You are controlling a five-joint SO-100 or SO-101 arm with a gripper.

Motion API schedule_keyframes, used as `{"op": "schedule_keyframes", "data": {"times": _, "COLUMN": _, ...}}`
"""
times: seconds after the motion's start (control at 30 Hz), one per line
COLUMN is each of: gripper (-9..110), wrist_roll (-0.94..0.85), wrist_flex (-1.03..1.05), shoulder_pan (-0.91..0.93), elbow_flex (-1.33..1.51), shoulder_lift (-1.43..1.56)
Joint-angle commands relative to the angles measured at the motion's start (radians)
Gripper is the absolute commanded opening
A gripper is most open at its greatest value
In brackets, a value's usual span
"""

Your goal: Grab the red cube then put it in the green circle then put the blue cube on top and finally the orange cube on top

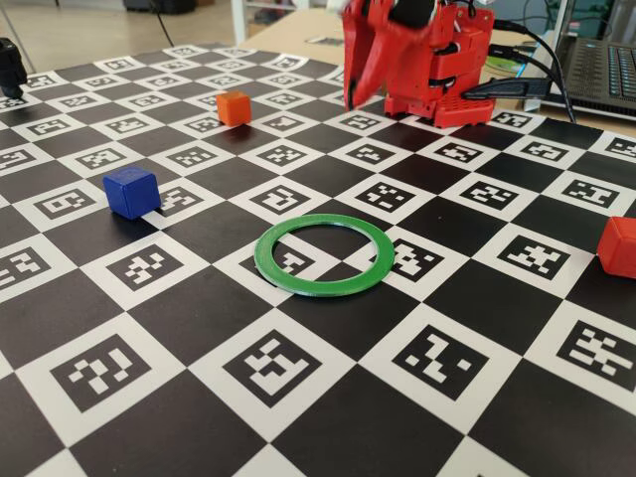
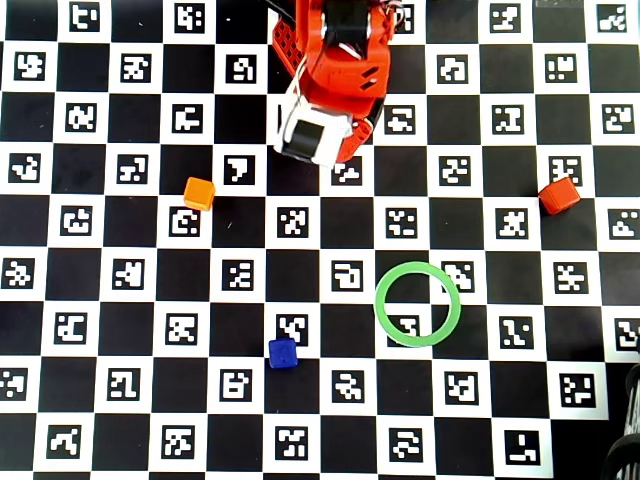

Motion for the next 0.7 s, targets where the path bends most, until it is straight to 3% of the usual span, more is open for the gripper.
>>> {"op": "schedule_keyframes", "data": {"times": 0.0, "gripper": -6, "wrist_roll": 0.130, "wrist_flex": 0.078, "shoulder_pan": -0.011, "elbow_flex": -0.322, "shoulder_lift": -0.144}}
{"op": "schedule_keyframes", "data": {"times": 0.43, "gripper": -5, "wrist_roll": 0.558, "wrist_flex": 0.262, "shoulder_pan": -0.284, "elbow_flex": -0.650, "shoulder_lift": -0.362}}
{"op": "schedule_keyframes", "data": {"times": 0.67, "gripper": 8, "wrist_roll": 0.792, "wrist_flex": 0.296, "shoulder_pan": -0.492, "elbow_flex": -0.811, "shoulder_lift": -0.531}}
